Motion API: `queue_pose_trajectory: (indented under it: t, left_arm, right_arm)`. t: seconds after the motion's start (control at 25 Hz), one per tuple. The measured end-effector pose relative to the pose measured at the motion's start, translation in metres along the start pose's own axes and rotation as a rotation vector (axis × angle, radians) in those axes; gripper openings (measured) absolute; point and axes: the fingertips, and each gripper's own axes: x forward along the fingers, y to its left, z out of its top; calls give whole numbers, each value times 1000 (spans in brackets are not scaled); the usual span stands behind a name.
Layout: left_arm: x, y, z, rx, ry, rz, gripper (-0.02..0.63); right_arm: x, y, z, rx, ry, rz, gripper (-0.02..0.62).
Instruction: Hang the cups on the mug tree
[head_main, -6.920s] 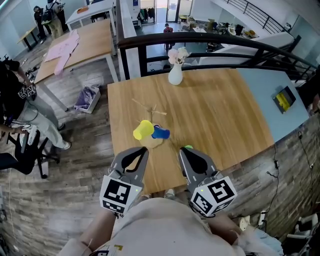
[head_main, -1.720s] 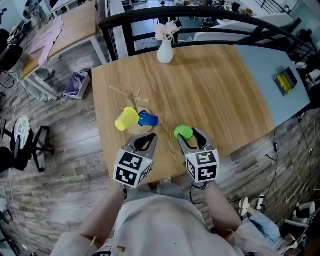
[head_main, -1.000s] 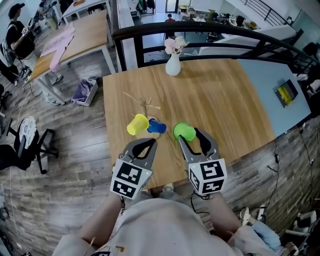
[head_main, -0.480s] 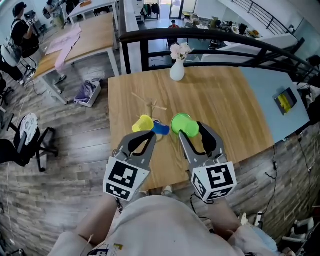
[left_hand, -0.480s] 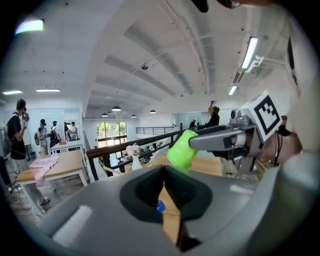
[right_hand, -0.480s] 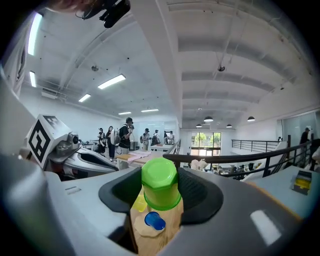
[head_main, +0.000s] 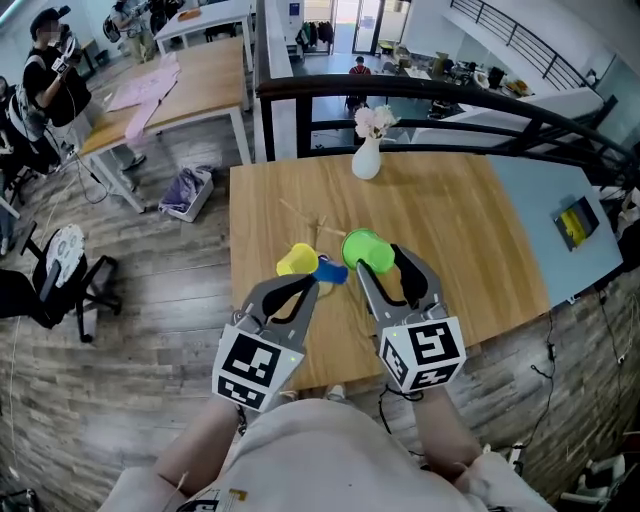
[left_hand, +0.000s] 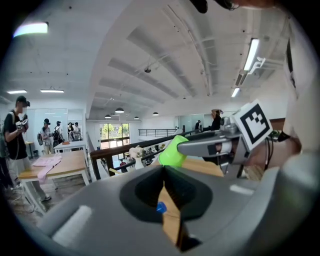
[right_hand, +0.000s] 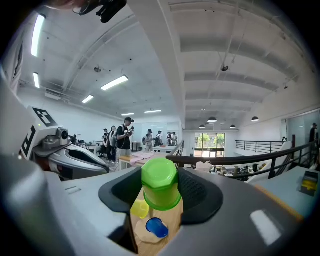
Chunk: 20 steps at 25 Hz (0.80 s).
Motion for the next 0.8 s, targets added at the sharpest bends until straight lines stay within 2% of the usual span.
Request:
queue_pose_trajectory:
  t: [0.8]
  left_arm:
    - [13,40,-26,-63,50,52,3]
  right_arm:
    - [62,2,-47,93,110,69,230]
